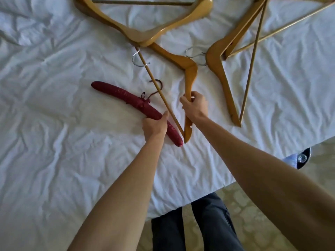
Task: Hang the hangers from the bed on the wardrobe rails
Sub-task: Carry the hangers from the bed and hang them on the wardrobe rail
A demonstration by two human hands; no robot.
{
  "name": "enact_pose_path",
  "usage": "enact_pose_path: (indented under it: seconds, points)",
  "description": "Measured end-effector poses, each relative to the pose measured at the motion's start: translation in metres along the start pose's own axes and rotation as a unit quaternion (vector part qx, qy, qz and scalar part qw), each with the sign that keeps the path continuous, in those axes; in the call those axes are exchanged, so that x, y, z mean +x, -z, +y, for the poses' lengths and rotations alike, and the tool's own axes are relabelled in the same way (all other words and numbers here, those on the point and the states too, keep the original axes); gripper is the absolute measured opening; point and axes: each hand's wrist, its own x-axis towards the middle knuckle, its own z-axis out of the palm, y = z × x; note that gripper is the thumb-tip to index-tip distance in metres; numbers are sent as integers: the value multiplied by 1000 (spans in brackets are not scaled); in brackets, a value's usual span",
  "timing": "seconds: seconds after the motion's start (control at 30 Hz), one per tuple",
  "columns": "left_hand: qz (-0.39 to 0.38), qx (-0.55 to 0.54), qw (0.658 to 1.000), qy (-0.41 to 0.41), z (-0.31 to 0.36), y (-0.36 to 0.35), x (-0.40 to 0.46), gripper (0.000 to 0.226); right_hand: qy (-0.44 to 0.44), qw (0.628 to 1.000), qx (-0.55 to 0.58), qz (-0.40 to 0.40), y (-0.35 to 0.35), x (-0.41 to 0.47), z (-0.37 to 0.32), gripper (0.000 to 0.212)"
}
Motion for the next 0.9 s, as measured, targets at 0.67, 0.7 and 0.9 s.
enact_pose_path:
  seconds: [0.67, 0.7, 0.9]
  points:
    - [-13, -50, 995, 89, -66, 172, -190, 39, 72, 984, -17, -161, 141, -253, -51, 10]
    - [-10, -91, 992, 87, -67, 181, -200, 37, 105, 980, -16, -166, 147, -263, -61, 8]
    - [-20, -288, 956, 46, -85, 238, -254, 32, 258, 938, -6, -230, 158, -308, -118, 7]
